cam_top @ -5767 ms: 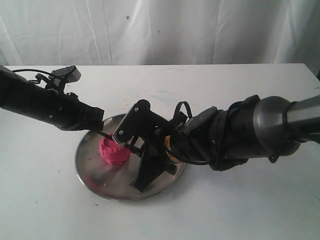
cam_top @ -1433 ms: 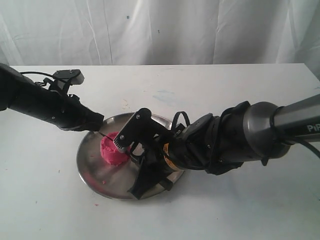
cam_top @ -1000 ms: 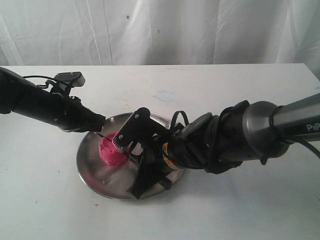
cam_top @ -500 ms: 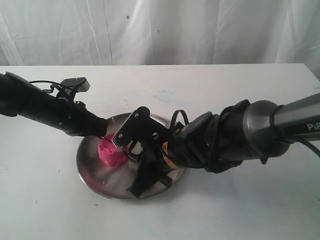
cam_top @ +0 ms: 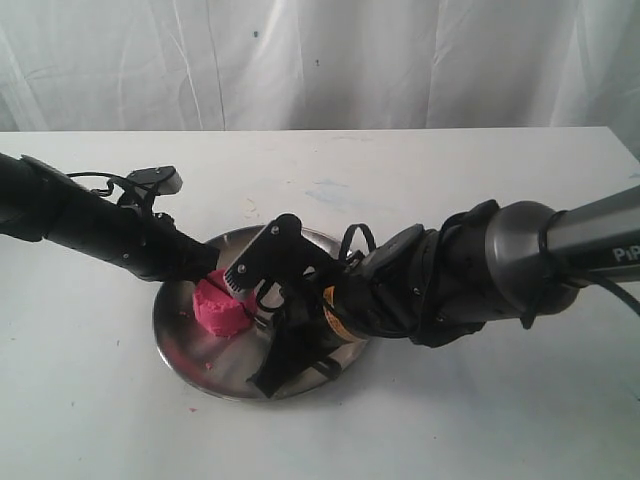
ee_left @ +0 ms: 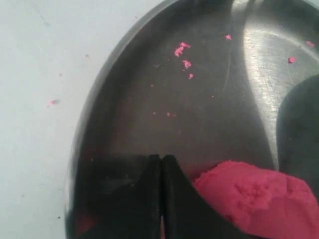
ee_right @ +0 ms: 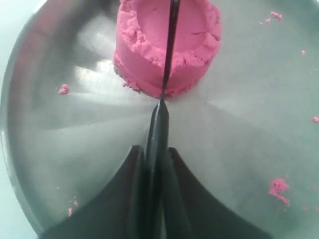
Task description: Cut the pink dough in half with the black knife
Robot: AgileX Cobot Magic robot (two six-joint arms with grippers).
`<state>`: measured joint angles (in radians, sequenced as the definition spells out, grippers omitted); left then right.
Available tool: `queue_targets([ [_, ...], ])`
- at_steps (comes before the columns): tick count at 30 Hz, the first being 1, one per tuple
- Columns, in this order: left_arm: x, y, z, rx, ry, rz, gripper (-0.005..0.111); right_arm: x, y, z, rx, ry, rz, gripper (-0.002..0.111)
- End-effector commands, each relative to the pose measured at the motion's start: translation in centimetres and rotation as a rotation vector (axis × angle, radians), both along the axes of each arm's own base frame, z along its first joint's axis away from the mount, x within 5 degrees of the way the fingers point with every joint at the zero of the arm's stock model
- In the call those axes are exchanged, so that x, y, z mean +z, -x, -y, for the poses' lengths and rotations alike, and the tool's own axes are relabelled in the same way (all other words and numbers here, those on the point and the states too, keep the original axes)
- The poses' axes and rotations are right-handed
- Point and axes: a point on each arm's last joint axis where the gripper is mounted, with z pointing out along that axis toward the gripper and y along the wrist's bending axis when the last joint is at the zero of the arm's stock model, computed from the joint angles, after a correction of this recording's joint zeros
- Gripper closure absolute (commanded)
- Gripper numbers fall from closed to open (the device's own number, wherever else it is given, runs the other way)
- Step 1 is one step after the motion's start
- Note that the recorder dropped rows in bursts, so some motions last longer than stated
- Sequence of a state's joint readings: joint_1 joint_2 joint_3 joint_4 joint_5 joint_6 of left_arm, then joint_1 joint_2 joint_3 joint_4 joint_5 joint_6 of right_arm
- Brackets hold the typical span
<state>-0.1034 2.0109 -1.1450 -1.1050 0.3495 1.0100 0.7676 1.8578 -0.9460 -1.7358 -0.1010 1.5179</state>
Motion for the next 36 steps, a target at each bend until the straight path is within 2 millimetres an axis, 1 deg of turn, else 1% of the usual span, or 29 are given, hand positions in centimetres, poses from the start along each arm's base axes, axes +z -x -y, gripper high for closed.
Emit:
queue_targets([
  [1,-1.2,0.8,0.2,-0.060,-0.007,-0.049,0.107,-0.2,0.4,-0.1,0.018,-0.007,-0.022,0.108],
  [5,-0.9,0.7,0.2,-0.060,-0.010,-0.034,0.107,-0.2,0.4,-0.1,0.018,-0.007,-0.022,0.108],
  [10,1.5,0.2,0.3,-0.079,0.005,0.028,0.107,-0.3,0.4,0.0,0.008,-0.010,-0.035,0.108],
  [13,2.4,0.3,0.3,-0.095,-0.004,0.054,0.107,-0.5,0.6,0.1,0.003,-0.006,-0.046,0.108],
  [17,2.9,0.4,0.2,-0.109,-0.016,0.066,0.107,-0.7,0.7,0.2,0.003,-0.002,-0.050,0.108],
  [22,2.8,0.5,0.2,-0.120,-0.020,0.057,0.107,-0.4,0.6,0.3,-0.008,0.003,-0.029,0.108],
  [24,2.8,0.5,0.2,-0.120,-0.026,0.049,0.107,0.1,0.5,0.4,-0.017,-0.001,-0.010,0.104],
  [26,2.7,0.6,0.2,-0.122,-0.030,0.048,0.107,0.7,0.4,0.5,-0.025,-0.009,0.010,0.096],
  [29,2.7,0.6,0.2,-0.127,-0.027,0.045,0.107,1.9,0.3,0.8,-0.044,-0.022,0.046,0.079],
  [30,2.7,0.6,0.2,-0.129,-0.026,0.043,0.107,2.1,0.3,0.9,-0.045,-0.027,0.052,0.075],
  [32,2.7,0.7,0.2,-0.132,-0.026,0.043,0.107,2.6,0.2,1.1,-0.045,-0.045,0.051,0.071],
  [36,2.7,0.7,0.2,-0.134,-0.024,0.041,0.107,2.9,-0.2,1.6,-0.034,-0.083,0.008,0.071],
])
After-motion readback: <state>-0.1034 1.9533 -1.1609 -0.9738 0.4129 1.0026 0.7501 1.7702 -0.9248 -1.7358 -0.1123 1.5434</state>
